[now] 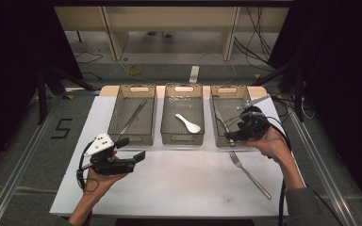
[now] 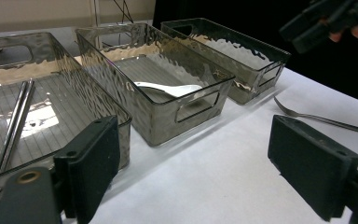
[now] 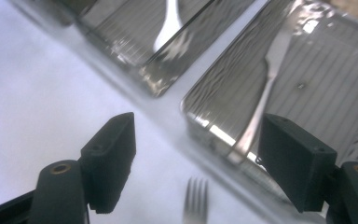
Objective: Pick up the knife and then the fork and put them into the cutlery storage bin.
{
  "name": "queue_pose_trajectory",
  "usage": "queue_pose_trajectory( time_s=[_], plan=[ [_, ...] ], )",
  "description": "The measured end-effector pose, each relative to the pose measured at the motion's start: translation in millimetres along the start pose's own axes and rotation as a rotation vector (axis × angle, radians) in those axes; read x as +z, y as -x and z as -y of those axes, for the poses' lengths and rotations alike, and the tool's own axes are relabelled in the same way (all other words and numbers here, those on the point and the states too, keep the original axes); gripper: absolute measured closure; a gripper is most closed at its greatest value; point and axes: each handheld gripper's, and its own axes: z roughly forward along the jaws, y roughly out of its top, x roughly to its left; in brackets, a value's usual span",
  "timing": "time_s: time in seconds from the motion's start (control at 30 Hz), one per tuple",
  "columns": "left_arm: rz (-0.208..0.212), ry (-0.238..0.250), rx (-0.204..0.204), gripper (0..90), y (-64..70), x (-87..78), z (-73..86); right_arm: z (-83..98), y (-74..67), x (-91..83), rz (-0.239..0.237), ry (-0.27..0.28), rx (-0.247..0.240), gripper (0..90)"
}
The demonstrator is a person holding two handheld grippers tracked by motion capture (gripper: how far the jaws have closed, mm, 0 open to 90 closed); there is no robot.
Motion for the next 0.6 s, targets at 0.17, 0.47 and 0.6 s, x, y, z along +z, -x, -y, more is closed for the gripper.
queue_pose_trajectory(
  time_s=[0.17,0.47,0.6],
  plan=[
    [0.003,-0.001,0.002,16.4,0.3,0.2,-0.4,23.2,-11.7,0.8,-0.016,-0.029,-0.021,27.8],
    [0.005,0.001,0.006,16.4,1.4,-0.4,-0.6,50.0,-16.7,0.8,-0.009,-0.133,-0.048,27.6],
    [0.004,0.0,0.005,16.4,0.9,-0.4,-0.6,59.1,-15.7,3.3,-0.005,-0.164,-0.043,27.8]
  ],
)
